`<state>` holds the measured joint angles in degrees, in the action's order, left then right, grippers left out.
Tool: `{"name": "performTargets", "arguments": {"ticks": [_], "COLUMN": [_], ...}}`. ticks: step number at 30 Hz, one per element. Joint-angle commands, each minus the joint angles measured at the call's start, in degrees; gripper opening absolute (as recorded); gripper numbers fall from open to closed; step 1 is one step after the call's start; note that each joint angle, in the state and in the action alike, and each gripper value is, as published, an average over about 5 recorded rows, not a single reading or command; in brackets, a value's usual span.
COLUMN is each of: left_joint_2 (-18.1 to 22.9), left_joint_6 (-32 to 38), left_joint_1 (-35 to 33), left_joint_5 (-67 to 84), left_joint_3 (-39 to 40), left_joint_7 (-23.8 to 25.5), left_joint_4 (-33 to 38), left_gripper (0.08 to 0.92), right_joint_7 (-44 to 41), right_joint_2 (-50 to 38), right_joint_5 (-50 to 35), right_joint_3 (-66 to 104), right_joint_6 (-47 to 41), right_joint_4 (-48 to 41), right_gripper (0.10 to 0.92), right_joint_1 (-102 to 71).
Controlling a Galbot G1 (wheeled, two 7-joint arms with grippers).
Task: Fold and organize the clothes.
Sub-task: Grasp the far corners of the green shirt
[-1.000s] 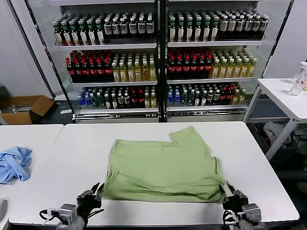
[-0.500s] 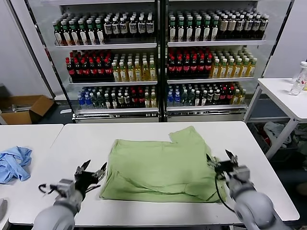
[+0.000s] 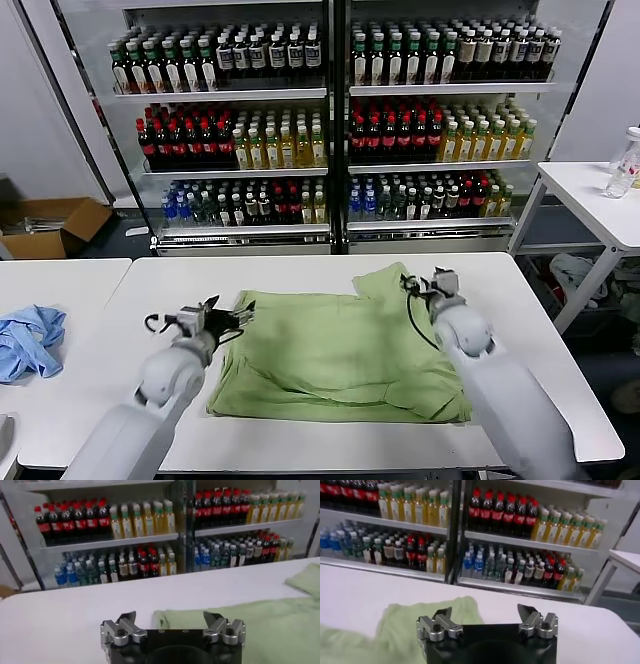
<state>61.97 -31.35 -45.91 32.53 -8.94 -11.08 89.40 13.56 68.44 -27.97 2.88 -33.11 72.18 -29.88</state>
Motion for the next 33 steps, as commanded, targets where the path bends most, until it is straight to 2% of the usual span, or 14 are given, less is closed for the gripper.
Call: {"name": "performTargets", "arguments": {"ticks": [1,4,8,21,25,29,33], "left_joint_2": [1.2,1.3,1.5,0.8,0.2,-1.0,-2.2], "left_joint_6": [-0.6,-0.8,-1.4,-1.7,-0.6,1.4,2.6], "left_joint_1": [10.4,10.0,9.2,6.5,5.4,3.5,0.4], "left_joint_5": [1.1,0.9,0.7,5.7,8.3,10.7,12.4], "left_joint_3": [5.2,5.7,6.1,5.1,3.7,1.8,-0.4], "left_joint_7": [-0.1,-0.1,-0.1,0.6,1.3,1.8,1.8], "left_joint_4": [-11.6,-11.7,-11.9,-11.4,-8.9,-4.2,2.0], "left_gripper": [0.823,0.813,0.723,0.350,0.238,0.126,0.088], "right_joint_7": [-0.4,-0.8,-1.4,-2.2,-2.5,-2.1,-1.4], "right_joint_2": [3.5,4.4,5.6,6.1,5.3,3.6,1.0], "right_joint_5": [0.0,-0.4,-1.7,-3.7,-4.1,-4.7,-5.6], "right_joint_3": [-3.8,-4.0,-4.2,-4.2,-4.1,-3.6,-2.5], "right_joint_6": [-0.1,-0.1,0.0,0.0,0.3,1.8,2.6], "right_joint_4": [-13.9,-15.9,-17.6,-17.1,-13.6,-6.6,1.3], "right_gripper": [0.823,0.820,0.767,0.395,0.291,0.178,0.108], "right_joint_1": [8.4,8.5,8.5,7.1,5.9,4.2,2.4]}}
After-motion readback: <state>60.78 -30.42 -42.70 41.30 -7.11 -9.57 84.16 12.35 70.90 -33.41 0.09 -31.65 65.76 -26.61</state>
